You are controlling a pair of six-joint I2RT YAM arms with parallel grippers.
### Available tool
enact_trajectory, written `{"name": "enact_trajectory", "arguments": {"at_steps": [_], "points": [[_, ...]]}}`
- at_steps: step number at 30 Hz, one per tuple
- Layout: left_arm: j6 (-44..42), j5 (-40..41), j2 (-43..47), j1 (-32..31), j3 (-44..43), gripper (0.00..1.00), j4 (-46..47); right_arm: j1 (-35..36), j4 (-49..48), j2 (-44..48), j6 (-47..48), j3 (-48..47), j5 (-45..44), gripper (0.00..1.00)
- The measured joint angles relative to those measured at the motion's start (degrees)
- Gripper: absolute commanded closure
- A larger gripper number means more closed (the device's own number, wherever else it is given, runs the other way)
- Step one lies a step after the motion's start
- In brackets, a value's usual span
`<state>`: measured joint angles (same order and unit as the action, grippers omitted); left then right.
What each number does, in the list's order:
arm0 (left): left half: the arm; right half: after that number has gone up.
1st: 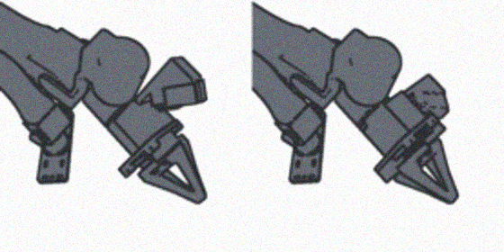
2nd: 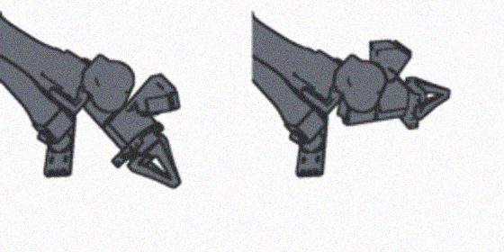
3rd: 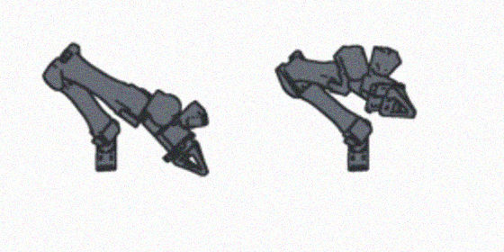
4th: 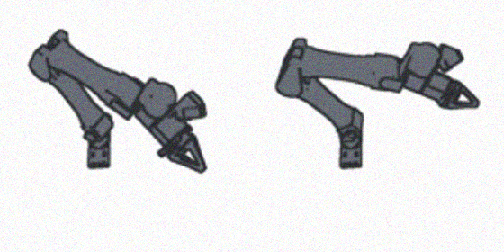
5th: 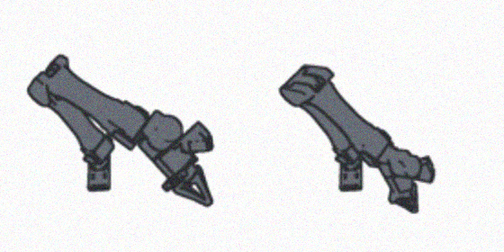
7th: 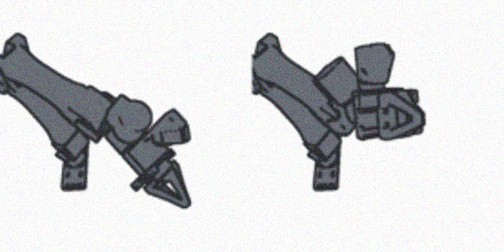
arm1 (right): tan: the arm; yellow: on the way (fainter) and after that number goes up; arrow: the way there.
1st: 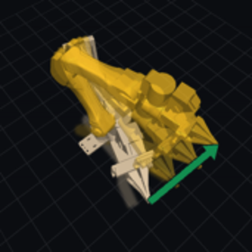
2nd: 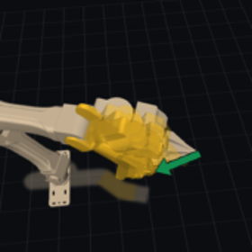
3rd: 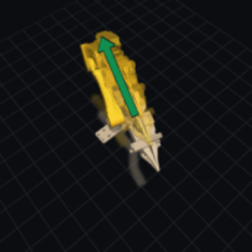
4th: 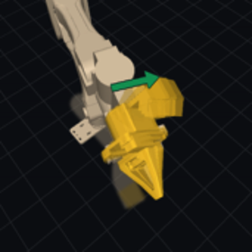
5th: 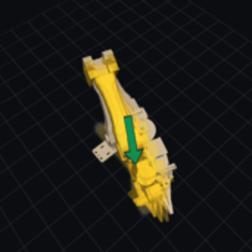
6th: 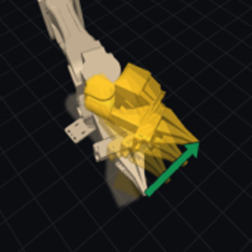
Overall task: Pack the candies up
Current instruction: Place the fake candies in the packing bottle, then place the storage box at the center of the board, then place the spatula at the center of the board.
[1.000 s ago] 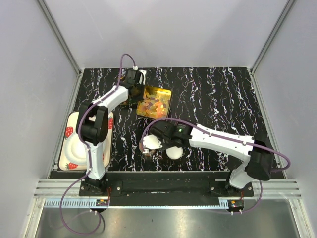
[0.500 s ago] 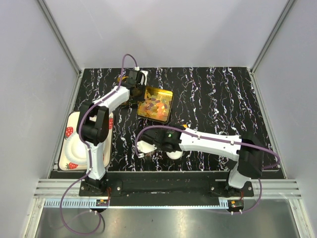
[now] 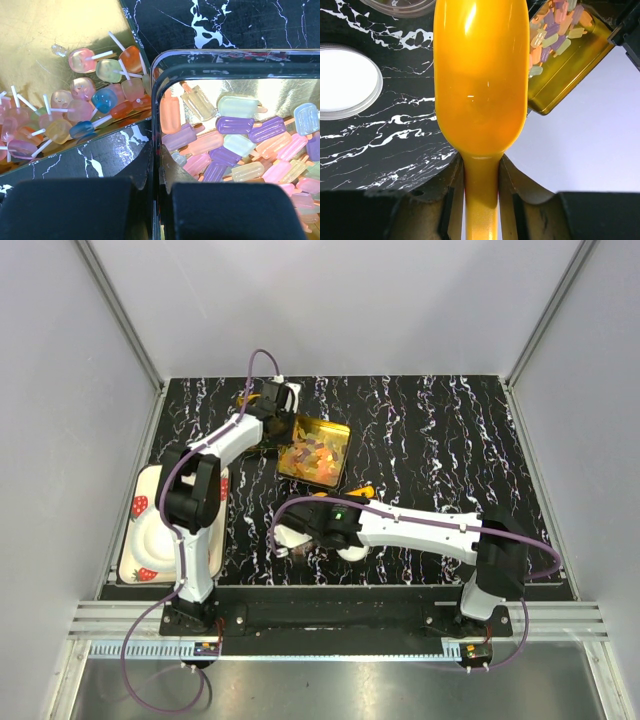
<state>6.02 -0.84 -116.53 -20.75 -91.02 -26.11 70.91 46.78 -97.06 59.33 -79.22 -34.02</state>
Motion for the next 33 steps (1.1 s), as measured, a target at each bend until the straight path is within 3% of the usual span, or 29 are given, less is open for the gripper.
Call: {"name": "enact_trajectory", "arguments": {"at_steps": [7,15,19,25,33], "points": [[-0.55,0.39,-1.03,-2.12,-0.44,1.0,-0.5,-2.67,0.66,3.1,-1.36,0.04,2.75,1.0],[-0.31,0.52,-4.15,-4.83,-3.61,1.0,-2.05,-20.35,1.46,20.74,-5.79,2.14,10.84,1.0],[0.28,1.22,-4.83,-4.72,-4.33,1.0,-2.8,-31.71,-3.08,26.53,-10.97,5.95,14.08,1.0],[1.46,1.29,-8.57,-4.57,-9.09,1.0,-5.9,-41.55,-11.76,22.23,-21.64,12.61,16.68,1.0],[5.18,1.27,-15.3,-4.59,-19.61,1.0,-9.42,-53.09,-21.09,12.61,-35.21,12.85,21.07,1.0]]}}
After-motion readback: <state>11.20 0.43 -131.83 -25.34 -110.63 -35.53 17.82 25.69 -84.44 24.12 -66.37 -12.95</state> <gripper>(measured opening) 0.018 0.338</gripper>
